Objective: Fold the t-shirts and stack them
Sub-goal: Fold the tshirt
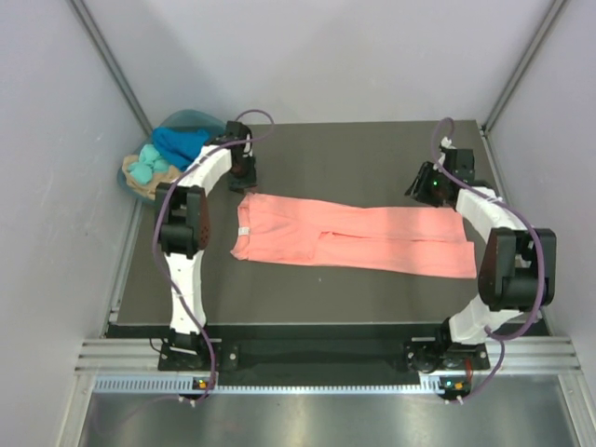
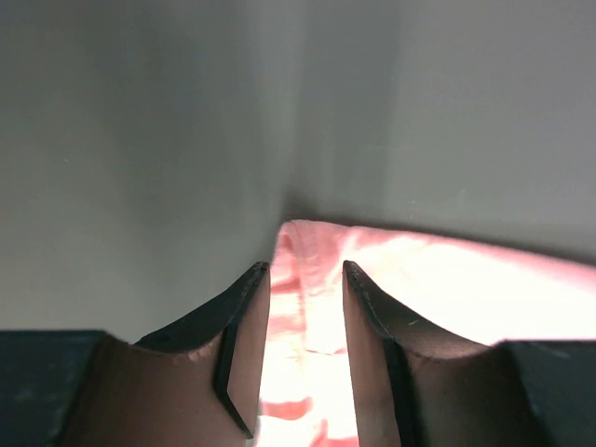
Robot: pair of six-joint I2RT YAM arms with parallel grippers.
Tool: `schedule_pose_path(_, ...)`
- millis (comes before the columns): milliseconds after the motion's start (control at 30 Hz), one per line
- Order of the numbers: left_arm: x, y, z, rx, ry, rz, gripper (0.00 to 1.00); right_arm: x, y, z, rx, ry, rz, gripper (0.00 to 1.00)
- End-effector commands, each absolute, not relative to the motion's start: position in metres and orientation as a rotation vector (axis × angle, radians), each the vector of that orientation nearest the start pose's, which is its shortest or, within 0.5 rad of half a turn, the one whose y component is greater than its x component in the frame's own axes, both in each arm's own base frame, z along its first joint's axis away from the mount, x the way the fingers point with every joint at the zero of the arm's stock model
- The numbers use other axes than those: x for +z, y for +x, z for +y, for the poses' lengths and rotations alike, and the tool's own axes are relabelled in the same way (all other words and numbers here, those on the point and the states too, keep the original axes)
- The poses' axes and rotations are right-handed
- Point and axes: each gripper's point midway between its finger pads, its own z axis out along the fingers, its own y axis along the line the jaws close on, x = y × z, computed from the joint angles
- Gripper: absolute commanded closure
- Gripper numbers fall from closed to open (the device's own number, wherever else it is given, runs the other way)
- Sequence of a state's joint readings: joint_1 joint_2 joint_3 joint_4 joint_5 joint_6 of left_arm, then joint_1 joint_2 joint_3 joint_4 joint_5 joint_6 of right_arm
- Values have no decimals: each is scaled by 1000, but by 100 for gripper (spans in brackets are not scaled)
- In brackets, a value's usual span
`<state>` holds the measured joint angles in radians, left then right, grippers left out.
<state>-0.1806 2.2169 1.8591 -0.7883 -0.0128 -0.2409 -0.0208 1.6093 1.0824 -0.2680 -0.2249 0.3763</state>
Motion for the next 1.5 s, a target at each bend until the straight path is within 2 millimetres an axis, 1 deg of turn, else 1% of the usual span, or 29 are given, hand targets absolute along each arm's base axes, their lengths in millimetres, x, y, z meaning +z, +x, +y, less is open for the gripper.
schedule_pose_path(0,59,488,-100,-189,122,2714,57,106,415,50,464,264,2386,60)
schedule_pose_path(67,53,490,-93,-138,139,2731,57,101,412,48,446,235,2412,60)
schedule_pose_path(100,45,490,-92,-133,138,2748,57,99,412,46,433,233,2418,60)
schedule_pose_path(133,43,491,-90,-155,135,2748,57,97,410,44,418,233,2428,60)
schedule_pose_path(267,37,497,-101,-247,157,2740,57,85,409,28,388,283,2464,59)
schedule_pose_path(300,32,497,-101,-253,157,2749,58,81,408,18,367,329,2475,59)
schedule_pose_path(367,31,496,-104,-273,155,2754,76,65,402,2,308,426,2524,60)
schedule_pose_path(400,31,496,-103,-269,141,2756,84,60,399,-11,274,483,2533,60)
schedule_pose_path(433,35,496,-102,-253,99,2752,97,50,392,-26,206,577,2541,61)
schedule_pose_path(467,33,495,-102,-256,73,2757,100,46,388,-30,174,609,2544,62)
schedule_pose_path(500,38,498,-94,-195,24,2739,100,43,384,-41,148,663,2534,62)
schedule_pose_path(533,42,499,-93,-181,-86,2725,100,39,382,-49,111,723,2512,62)
schedule_pose_path(567,40,499,-90,-165,-154,2716,100,33,374,-54,85,764,2512,63)
schedule_pose_path(600,48,500,-88,-161,-216,2687,100,31,370,-64,47,808,2496,63)
schedule_pose_path(633,48,501,-81,-116,-333,2665,100,23,362,-72,-9,879,2485,63)
schedule_pose_path(667,43,495,-77,-85,-390,2669,100,20,358,-76,-32,917,2477,63)
schedule_pose_path(700,46,497,-75,-78,-423,2644,100,16,352,-83,-57,967,2468,63)
schedule_pose_path(733,44,495,-67,-19,-501,2626,100,15,347,-89,-89,1024,2443,63)
schedule_pose_path(767,43,495,-65,-3,-519,2625,100,8,338,-90,-104,1056,2448,63)
schedule_pose_path(833,38,493,-62,27,-556,2631,100,5,331,-97,-132,1116,2416,63)
schedule_pose_path(867,40,497,-62,29,-563,2624,100,3,326,-98,-145,1134,2413,63)
schedule_pose_path(900,34,495,-59,56,-577,2639,100,3,324,-100,-155,1147,2405,63)
schedule_pose_path(1033,36,505,-55,84,-646,2589,100,6,317,-109,-198,1214,2345,63)
schedule_pose_path(1133,36,514,-63,23,-667,2565,100,15,320,-109,-168,1222,2295,62)
schedule_pose_path(1167,38,521,-67,-5,-669,2546,100,19,323,-106,-137,1217,2280,62)
schedule_pose_path(1200,33,523,-70,-23,-666,2554,100,20,325,-105,-122,1212,2275,62)
schedule_pose_path(1267,32,529,-77,-67,-669,2548,100,24,329,-103,-96,1210,2263,62)
schedule_pose_path(1433,24,549,-86,-136,-651,2506,100,28,333,-103,-83,1218,2252,63)
schedule_pose_path(1467,28,556,-91,-168,-638,2493,100,28,333,-103,-81,1220,2251,63)
